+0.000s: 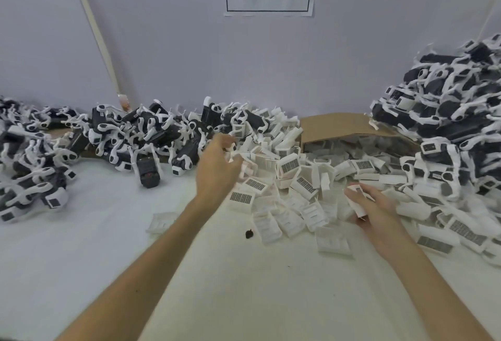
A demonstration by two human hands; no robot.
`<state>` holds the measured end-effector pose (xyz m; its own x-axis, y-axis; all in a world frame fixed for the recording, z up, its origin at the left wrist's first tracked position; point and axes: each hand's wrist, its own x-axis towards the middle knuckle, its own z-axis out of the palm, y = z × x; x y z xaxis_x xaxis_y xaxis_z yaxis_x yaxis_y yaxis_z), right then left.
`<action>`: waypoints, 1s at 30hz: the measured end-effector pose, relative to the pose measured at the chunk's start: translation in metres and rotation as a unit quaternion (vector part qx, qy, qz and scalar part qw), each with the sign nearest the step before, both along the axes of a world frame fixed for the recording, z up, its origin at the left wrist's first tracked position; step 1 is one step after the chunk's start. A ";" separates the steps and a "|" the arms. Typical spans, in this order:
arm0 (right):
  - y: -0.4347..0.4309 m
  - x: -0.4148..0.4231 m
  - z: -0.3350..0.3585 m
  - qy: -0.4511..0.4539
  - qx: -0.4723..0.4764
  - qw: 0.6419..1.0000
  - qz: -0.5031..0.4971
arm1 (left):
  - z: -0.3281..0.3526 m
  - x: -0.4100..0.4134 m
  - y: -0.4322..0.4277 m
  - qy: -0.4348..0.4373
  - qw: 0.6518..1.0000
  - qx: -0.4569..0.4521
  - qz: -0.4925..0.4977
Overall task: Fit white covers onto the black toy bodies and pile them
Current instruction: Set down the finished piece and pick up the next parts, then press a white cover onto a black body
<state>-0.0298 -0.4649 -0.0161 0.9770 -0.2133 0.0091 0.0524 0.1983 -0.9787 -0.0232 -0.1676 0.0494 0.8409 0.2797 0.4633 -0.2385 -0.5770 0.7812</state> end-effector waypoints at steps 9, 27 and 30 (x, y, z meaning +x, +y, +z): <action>0.000 -0.002 0.001 0.004 -0.017 1.000 0.005 | -0.034 0.024 0.152 0.219 0.900 0.306 0.219; 0.005 -0.003 0.006 -0.003 0.025 1.000 0.015 | -0.032 0.012 0.075 -0.082 0.949 -0.161 0.259; 0.006 -0.005 0.008 -0.006 0.031 0.999 0.029 | -0.016 0.000 0.033 -0.088 0.944 -0.284 0.146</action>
<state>-0.0347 -0.4585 -0.0084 0.9876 -0.1567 0.0105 0.0516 0.2609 -0.9640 -0.0237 -0.1346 0.0334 0.6136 0.7324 0.2950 -0.2893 -0.1391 0.9471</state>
